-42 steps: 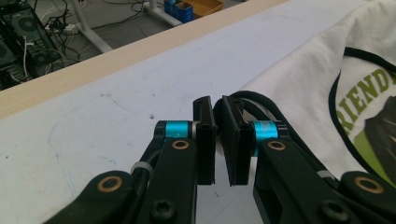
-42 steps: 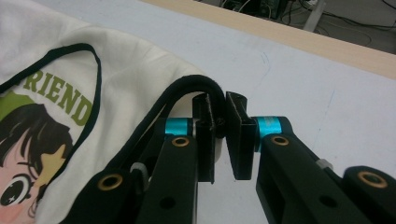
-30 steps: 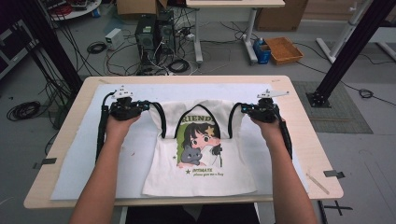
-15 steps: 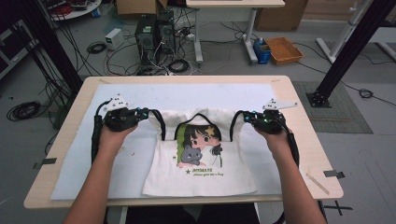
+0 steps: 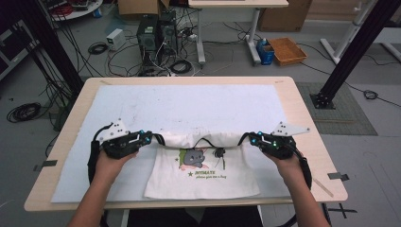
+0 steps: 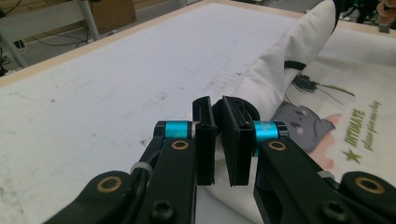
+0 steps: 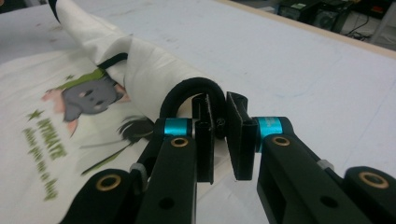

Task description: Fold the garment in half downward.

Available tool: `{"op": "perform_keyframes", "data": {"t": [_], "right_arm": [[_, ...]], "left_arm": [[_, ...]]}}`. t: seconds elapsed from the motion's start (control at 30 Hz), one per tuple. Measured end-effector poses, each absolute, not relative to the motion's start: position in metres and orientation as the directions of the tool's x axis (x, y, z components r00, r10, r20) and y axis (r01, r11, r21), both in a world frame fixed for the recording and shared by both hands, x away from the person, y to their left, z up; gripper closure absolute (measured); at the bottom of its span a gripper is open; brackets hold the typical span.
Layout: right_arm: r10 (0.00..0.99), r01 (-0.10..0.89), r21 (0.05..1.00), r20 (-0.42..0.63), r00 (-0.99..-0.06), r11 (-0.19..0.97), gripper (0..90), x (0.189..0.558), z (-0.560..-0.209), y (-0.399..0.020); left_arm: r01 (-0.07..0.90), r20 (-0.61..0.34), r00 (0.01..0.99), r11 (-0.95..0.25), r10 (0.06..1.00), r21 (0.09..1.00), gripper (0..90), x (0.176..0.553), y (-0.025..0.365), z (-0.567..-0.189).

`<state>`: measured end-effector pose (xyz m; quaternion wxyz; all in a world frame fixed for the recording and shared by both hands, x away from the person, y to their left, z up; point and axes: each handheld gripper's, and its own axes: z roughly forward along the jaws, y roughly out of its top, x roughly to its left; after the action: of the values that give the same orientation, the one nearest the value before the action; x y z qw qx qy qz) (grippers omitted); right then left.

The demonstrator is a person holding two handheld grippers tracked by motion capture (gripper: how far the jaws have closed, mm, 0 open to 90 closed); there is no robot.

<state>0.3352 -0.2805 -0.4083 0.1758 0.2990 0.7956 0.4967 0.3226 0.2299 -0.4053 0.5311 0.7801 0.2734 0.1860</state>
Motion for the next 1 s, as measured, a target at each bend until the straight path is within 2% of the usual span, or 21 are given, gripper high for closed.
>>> {"op": "perform_keyframes", "data": {"t": [0.27,0.3,0.37,0.43,0.5,0.57,0.7,1.0], "right_arm": [[0.628,0.303,0.895,0.033,-0.777,0.328,79.9,0.298,-0.425,-0.288],[0.627,0.305,0.892,0.031,-0.778,0.334,77.6,0.296,-0.427,-0.289],[0.637,0.327,0.888,0.052,-0.769,0.322,68.7,0.292,-0.428,-0.292],[0.634,0.344,0.89,0.083,-0.769,0.3,63.5,0.291,-0.427,-0.295],[0.639,0.353,0.89,0.096,-0.763,0.289,60.8,0.288,-0.424,-0.297],[0.643,0.347,0.893,0.089,-0.761,0.288,58.8,0.285,-0.421,-0.299],[0.642,0.358,0.887,0.096,-0.76,0.292,57.2,0.282,-0.422,-0.303],[0.619,0.424,0.827,0.122,-0.775,0.368,56.2,0.272,-0.435,-0.299]], "left_arm": [[0.259,-0.048,0.808,-0.281,0.587,0.924,82.0,0.293,0.237,-0.426],[0.264,-0.056,0.804,-0.27,0.592,0.926,79.1,0.291,0.237,-0.428],[0.301,-0.087,0.786,-0.257,0.612,0.918,67.4,0.29,0.238,-0.43],[0.327,-0.11,0.775,-0.247,0.622,0.912,56.8,0.292,0.238,-0.431],[0.345,-0.131,0.774,-0.238,0.62,0.908,54.0,0.293,0.238,-0.431],[0.354,-0.145,0.773,-0.231,0.617,0.906,47.3,0.292,0.238,-0.432],[0.374,-0.16,0.772,-0.236,0.616,0.897,44.3,0.286,0.238,-0.433],[0.437,-0.191,0.77,-0.286,0.608,0.853,44.3,0.268,0.234,-0.448]]}}
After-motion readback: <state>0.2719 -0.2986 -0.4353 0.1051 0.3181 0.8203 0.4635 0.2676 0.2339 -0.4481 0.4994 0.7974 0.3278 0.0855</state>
